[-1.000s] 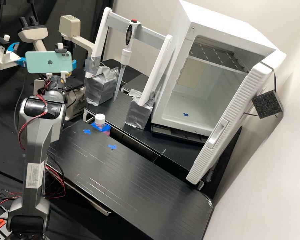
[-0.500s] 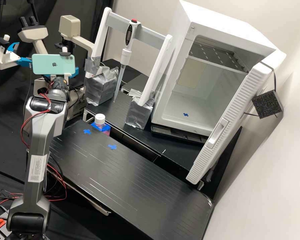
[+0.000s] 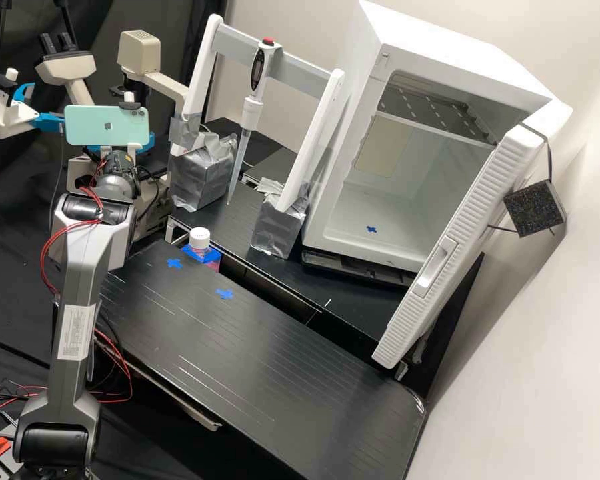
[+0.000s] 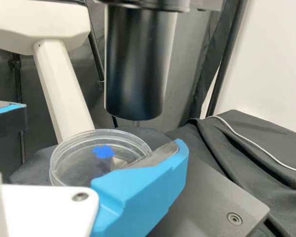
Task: Move the petri dish to the bench
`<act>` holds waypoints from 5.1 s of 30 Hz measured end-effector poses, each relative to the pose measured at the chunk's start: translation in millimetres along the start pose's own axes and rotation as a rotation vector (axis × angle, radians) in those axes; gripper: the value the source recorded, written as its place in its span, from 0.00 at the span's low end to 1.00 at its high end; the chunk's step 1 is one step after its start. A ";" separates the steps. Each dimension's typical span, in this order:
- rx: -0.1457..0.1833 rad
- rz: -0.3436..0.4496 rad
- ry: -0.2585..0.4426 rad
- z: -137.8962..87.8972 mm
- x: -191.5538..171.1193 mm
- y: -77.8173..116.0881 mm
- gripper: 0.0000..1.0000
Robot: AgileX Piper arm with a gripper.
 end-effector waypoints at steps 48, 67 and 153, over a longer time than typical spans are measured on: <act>0.030 -0.026 -0.076 10.3 -0.2 -2.8 0.00; 0.052 -0.032 -0.073 10.5 -0.2 -2.2 0.00; 0.069 0.492 -0.203 72.7 -365.8 -15.1 0.00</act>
